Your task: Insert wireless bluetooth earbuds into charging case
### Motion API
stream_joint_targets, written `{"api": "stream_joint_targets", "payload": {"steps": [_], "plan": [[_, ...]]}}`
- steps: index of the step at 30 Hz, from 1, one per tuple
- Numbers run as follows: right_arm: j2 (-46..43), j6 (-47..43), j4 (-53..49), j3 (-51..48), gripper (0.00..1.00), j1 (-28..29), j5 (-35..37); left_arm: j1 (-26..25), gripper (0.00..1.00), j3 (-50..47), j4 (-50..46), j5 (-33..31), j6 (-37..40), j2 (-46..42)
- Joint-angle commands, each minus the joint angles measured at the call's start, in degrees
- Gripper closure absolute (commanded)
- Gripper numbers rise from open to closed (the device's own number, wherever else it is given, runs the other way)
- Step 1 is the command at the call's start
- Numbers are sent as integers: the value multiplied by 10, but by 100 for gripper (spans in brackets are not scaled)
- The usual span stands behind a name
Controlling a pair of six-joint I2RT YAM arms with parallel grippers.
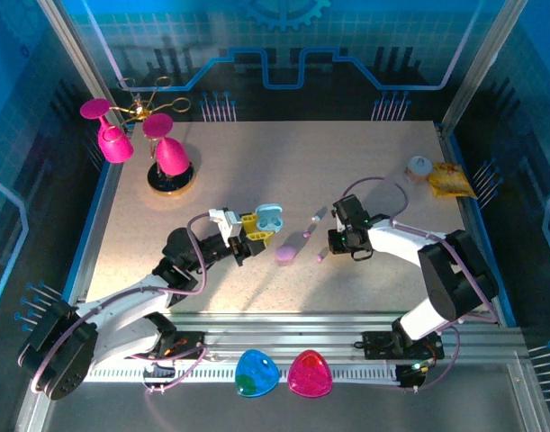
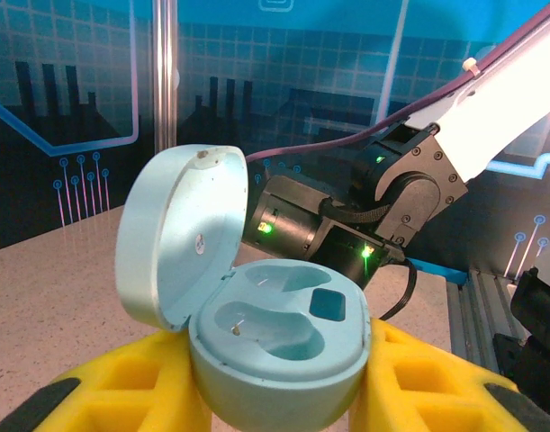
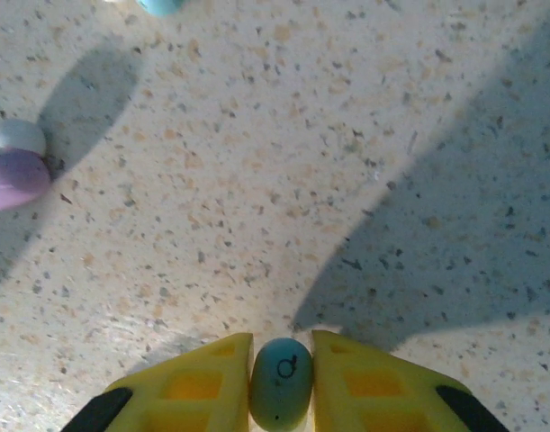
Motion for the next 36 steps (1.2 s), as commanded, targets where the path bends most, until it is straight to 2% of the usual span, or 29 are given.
{"api": "stream_joint_targets", "payload": {"steps": [1,26,36], "plan": [[9,-5,6,15,82,-2,-8,2,80,16,28,6,3,2],[56,-17,-10,56,76,-1,-11,2,79,13,23,3,8,1],[62,-21,-17,77,81,-2,-12,2,79,11,24,1,9,3]]}}
